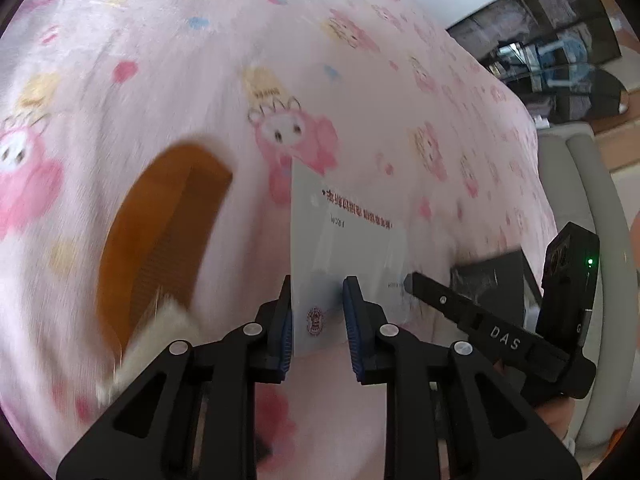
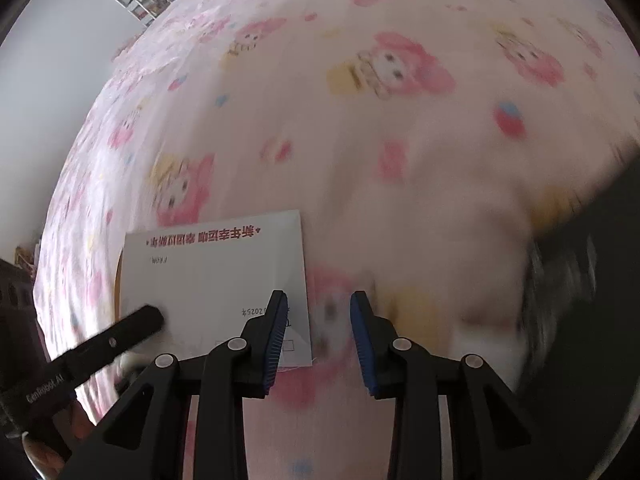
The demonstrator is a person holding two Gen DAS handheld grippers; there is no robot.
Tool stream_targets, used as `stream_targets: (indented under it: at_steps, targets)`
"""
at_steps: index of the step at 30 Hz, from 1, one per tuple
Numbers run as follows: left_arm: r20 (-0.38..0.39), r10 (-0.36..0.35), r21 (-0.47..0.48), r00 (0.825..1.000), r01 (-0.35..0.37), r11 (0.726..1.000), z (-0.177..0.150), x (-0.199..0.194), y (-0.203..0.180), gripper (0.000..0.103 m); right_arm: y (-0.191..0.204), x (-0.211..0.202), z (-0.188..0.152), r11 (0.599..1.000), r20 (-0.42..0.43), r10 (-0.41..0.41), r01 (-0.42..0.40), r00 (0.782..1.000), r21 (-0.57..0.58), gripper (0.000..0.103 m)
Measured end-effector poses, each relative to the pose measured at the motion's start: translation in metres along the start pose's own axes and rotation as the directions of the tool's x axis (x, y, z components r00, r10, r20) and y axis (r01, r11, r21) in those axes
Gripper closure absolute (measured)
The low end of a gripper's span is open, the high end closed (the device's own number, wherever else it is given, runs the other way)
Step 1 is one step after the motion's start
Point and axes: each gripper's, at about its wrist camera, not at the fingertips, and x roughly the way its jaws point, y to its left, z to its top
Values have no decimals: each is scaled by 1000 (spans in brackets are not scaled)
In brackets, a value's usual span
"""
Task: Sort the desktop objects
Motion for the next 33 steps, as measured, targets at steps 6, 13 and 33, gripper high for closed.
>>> stream_targets:
  at_steps: [6,13,33]
  targets:
    - [-48,4,42,999,-2,999,-68,-32,-6,81,37,-49,-85,987,31,-82,86,996,-134,74]
    - [-182,20,40,983,-13,999,-130,-16,-2,81,22,-66,-172,993,-51,29,-35,998,-110,74]
    - [-184,30,76,982,-17,997,-147,-21,1,87,-20,-50,-155,996,27,25,-23,999,-85,72]
